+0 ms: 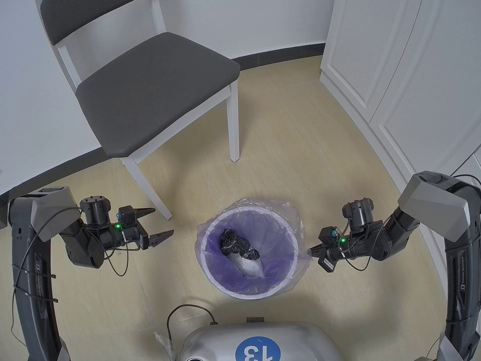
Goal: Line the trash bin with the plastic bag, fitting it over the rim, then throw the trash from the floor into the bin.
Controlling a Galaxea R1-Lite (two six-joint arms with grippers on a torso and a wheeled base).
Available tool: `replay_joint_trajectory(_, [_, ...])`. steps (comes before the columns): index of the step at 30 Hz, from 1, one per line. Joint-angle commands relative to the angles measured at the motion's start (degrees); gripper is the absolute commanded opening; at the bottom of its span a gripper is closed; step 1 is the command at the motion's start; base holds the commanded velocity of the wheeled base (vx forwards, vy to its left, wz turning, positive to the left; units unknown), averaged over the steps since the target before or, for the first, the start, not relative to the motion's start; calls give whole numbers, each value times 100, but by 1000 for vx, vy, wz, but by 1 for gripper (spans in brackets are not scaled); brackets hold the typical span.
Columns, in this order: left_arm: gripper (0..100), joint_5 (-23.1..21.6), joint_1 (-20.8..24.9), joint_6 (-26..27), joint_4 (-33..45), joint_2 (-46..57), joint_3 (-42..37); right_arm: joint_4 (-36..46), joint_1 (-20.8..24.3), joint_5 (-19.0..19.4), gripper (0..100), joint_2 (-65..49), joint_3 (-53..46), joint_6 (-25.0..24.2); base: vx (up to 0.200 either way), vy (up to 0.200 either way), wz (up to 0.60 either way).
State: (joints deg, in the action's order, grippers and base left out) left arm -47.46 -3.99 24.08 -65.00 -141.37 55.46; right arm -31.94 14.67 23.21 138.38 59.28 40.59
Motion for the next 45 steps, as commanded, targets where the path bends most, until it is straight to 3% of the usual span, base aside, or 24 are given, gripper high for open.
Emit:
replay_joint_trajectory(1, [100,0,-102,-26,-224,154,-351,-76,-78,52,100,-320,-347,142,0,0,0])
replay_joint_trajectory(16, [100,0,-111,-26,-725,163,-791,-23,142,280,100,-724,-927,344,0,0,0])
replay_joint_trajectory(25, [100,-9,-217,-26,-865,136,-896,-58,-473,298,100,-997,-831,361,0,0,0])
replay_joint_trajectory(29, [100,-9,-217,-105,-1023,154,-1037,-49,-377,430,100,-1252,-1059,370,0,0,0])
replay_joint_trajectory(35, [100,17,-190,-316,-1586,163,-1353,-67,177,430,100,-1190,-1402,379,0,0,0])
replay_joint_trajectory(45, [100,8,-138,-509,-1691,128,-1292,-76,326,412,100,-443,-1006,353,0,0,0])
